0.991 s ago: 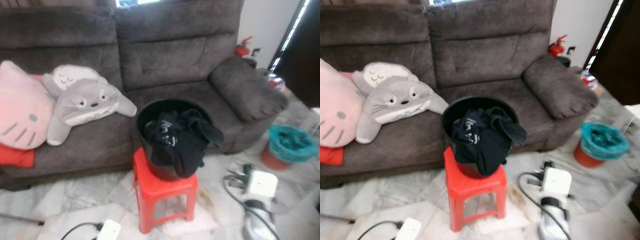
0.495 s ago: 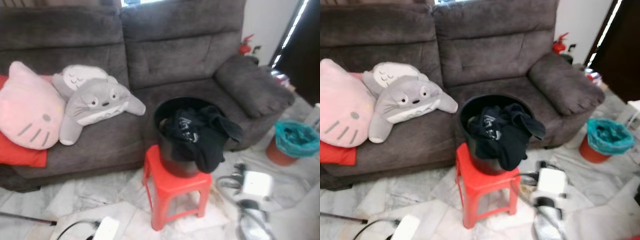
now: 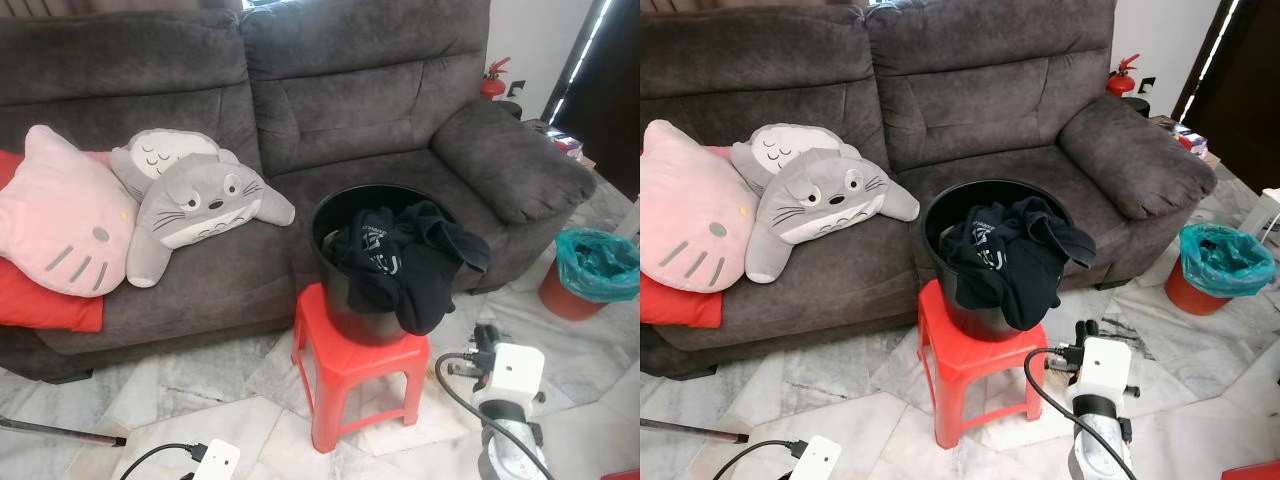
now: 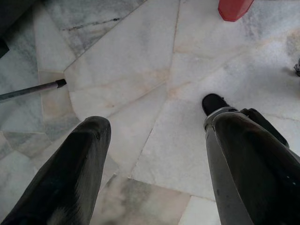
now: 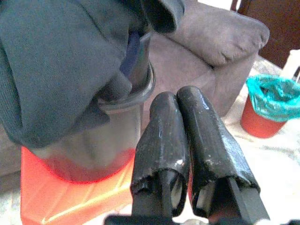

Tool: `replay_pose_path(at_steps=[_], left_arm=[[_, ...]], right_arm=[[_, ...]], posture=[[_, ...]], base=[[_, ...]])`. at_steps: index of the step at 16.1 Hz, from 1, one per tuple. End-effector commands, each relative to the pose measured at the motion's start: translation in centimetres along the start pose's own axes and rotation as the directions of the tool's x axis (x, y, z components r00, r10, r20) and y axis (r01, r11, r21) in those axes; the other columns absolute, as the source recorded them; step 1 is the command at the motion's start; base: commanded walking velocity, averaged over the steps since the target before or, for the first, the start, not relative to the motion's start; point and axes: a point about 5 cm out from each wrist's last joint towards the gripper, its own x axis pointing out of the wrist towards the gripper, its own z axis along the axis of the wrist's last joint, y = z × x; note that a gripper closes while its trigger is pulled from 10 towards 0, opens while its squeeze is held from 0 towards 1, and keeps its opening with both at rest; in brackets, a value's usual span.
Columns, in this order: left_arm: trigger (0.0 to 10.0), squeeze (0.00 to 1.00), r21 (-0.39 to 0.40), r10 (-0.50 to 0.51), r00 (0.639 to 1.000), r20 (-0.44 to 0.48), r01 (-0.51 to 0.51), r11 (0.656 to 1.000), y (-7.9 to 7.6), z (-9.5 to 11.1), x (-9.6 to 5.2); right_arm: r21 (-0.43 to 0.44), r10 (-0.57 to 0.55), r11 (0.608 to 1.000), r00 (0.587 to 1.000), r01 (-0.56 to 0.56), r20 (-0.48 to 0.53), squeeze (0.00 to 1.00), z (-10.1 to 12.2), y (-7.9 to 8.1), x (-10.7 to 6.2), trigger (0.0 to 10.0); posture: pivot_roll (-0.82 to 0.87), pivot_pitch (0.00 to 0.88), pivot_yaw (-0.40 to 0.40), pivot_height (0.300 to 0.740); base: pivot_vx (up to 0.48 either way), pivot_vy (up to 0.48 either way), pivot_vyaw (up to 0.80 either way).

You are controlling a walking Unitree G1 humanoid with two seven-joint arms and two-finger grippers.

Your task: Hang hanger

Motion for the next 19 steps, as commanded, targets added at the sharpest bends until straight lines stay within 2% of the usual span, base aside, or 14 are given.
replay_pose_path(at_steps=[1, 3, 4, 8, 19], left_arm=[[10.0, 0.0, -0.006, -0.004, 1.0, -0.003, 0.004, 1.0, 0.1, -0.2, 0.0], [10.0, 0.0, -0.01, -0.002, 1.0, -0.001, 0.002, 1.0, 0.2, -0.2, 0.0], [10.0, 0.0, -0.01, -0.002, 1.0, 0.001, 0.002, 1.0, 0.2, -0.1, 0.0], [10.0, 0.0, -0.01, -0.002, 1.0, 0.002, 0.002, 1.0, 0.2, -0.1, 0.0], [10.0, 0.0, -0.013, -0.003, 1.0, 0.001, 0.003, 1.0, 0.2, -0.1, 0.0]], right_arm=[[-0.03, 0.029, 0.999, 0.997, -0.027, 0.066, 0.0, 1.4, 0.2, 0.0, 10.0], [-0.018, 0.058, 0.998, 0.99, -0.056, 0.126, 0.0, 2.6, 0.6, -0.2, 10.0], [0.0, 0.071, 0.997, 0.986, -0.072, 0.151, 1.0, 3.1, 0.8, -0.3, 10.0], [-0.007, 0.098, 0.995, 0.978, -0.098, 0.185, 1.0, 4.4, 1.4, -0.1, 10.0], [0.01, 0.122, 0.992, 0.975, -0.126, 0.184, 1.0, 4.8, 1.7, -0.1, 10.0]], posture=[[-0.23, 0.007, 0.034, 0.74], [-0.23, 0.009, 0.036, 0.74], [-0.23, 0.009, 0.036, 0.74], [-0.23, 0.009, 0.035, 0.74], [-0.23, 0.011, 0.035, 0.74]], base=[[0.0, 0.0, 0.0], [0.0, 0.0, 0.0], [0.0, 0.0, 0.0], [0.0, 0.0, 0.0], [0.0, 0.0, 0.0]])
